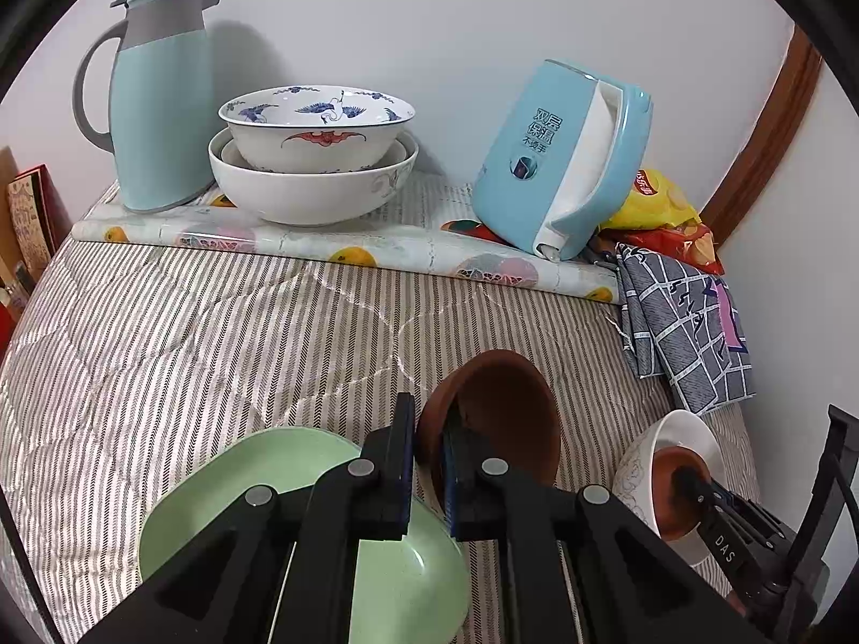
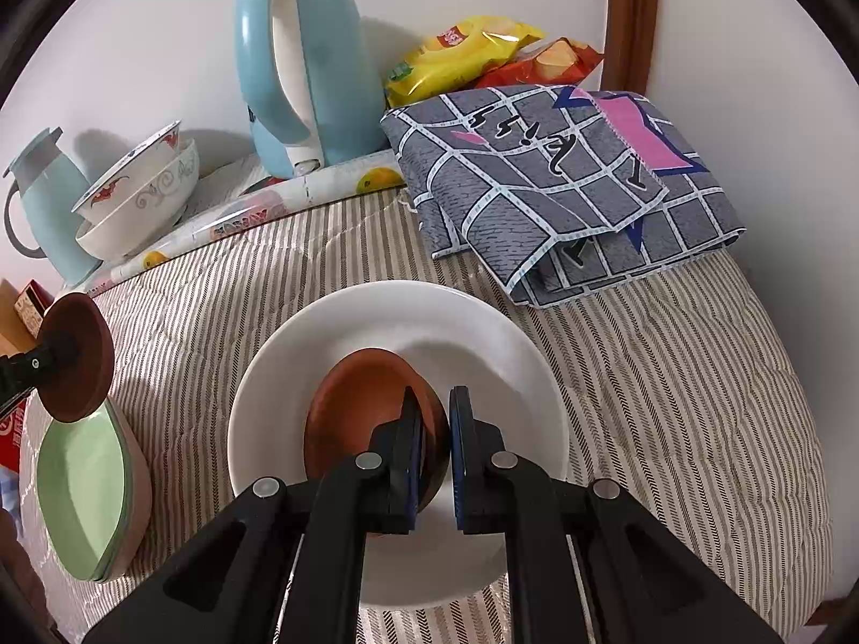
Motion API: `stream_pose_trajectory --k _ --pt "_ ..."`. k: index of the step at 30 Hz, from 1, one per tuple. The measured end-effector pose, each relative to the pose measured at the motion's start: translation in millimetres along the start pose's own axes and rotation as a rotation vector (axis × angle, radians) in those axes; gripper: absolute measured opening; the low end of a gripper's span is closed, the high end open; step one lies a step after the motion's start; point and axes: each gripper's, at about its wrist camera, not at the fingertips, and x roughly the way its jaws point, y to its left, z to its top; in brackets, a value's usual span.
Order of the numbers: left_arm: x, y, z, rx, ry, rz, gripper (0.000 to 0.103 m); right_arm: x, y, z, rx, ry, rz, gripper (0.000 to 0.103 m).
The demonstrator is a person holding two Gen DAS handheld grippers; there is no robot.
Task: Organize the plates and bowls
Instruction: 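Lower the right gripper's brown bowl into the white bowl and open it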
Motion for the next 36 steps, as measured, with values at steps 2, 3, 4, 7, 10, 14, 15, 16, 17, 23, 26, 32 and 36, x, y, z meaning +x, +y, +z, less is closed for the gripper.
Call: stream_pose_trajectory --k 2,3,4,7,10,14,15,16,17,23,26,32,36 --pt "0.5 0.9 -0.1 -0.001 0.000 -0.001 0.009 1.6 0.5 -0.4 -0.003 0.006 -0.001 0.010" --pt "0.9 1.4 -0.1 -0.002 0.001 -0.002 0.009 1.7 0.6 -0.5 -0.003 0.005 -0.001 0.010" --pt "1.2 1.7 -0.1 -0.003 0.001 -0.002 0.009 1.8 0.8 -0.5 -0.005 0.005 -0.001 0.010" --pt "3.0 1.9 -0.1 -0.003 0.006 -0.004 0.009 3.3 1.5 0.5 -0.012 0.010 -0.007 0.009" --pt "5.0 2.4 -0.8 -0.007 0.010 -0.007 0.009 7.0 2.8 2.4 -0.025 0.024 -0.015 0.009" --pt "6.3 3.2 -0.8 -0.007 0.012 -0.008 0.009 10.9 4.4 3.7 -0.038 0.041 -0.033 0.009" --pt "6.7 3.2 -0.6 -0.008 0.013 -0.008 0.009 12.0 4.5 3.8 -0.040 0.045 -0.038 0.009" --pt "7.0 3.5 -0.5 -0.008 0.014 -0.008 0.009 13.2 4.4 3.8 -0.041 0.053 -0.041 0.010" --pt "7.4 3.6 -0.7 -0.009 0.014 -0.008 0.009 14.2 4.6 3.9 -0.044 0.060 -0.043 0.010" --pt "7.4 3.9 -2.0 -0.011 0.017 -0.012 0.009 16.9 9.8 2.4 -0.094 0.068 -0.102 0.013" --pt "7.1 4.0 -2.1 -0.010 0.018 -0.012 0.009 17.6 10.0 2.3 -0.100 0.066 -0.111 0.014" --pt "4.1 3.3 -4.8 -0.001 0.022 -0.014 0.009 16.6 11.9 1.1 -0.119 0.061 -0.132 0.016" --pt "0.1 4.0 -6.6 0.001 0.021 -0.012 0.009 11.5 12.3 -0.7 -0.122 0.043 -0.135 0.022"
